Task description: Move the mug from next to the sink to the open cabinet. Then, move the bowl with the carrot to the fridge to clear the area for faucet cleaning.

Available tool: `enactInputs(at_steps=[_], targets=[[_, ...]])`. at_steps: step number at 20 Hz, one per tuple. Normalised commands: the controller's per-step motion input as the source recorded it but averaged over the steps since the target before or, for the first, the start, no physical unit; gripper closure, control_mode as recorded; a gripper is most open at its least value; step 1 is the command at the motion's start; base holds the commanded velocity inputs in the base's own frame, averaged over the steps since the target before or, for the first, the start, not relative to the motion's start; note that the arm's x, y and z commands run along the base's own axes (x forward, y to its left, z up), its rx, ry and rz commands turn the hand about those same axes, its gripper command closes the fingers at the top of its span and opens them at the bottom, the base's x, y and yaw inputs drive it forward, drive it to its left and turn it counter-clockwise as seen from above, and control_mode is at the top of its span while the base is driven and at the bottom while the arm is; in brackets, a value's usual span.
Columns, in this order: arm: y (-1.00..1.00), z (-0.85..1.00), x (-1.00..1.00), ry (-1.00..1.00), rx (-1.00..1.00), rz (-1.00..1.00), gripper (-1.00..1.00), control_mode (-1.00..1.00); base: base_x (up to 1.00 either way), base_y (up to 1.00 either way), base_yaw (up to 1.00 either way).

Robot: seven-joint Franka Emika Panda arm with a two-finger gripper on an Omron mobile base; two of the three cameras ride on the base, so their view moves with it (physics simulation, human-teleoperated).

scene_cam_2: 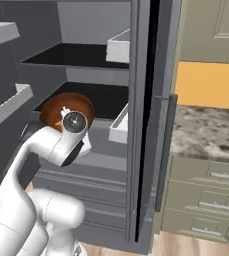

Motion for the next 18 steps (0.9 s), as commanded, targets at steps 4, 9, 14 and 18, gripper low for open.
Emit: enactInputs(at_steps=[4,9,14,18], targets=[[0.0,0.0,0.0,0.0,0.0,0.0,1.0,1.0,0.32,0.6,-0.49],[0.0,0.0,0.0,0.0,0.0,0.0,1.0,1.0,0.28,0.01,-0.06],[0.0,0.0,0.0,0.0,0.0,0.0,1.0,1.0,1.0,0.17,-0.12],[0.0,0.0,0.0,0.0,0.0,0.0,1.0,1.0,0.55,0.09,-0.06]])
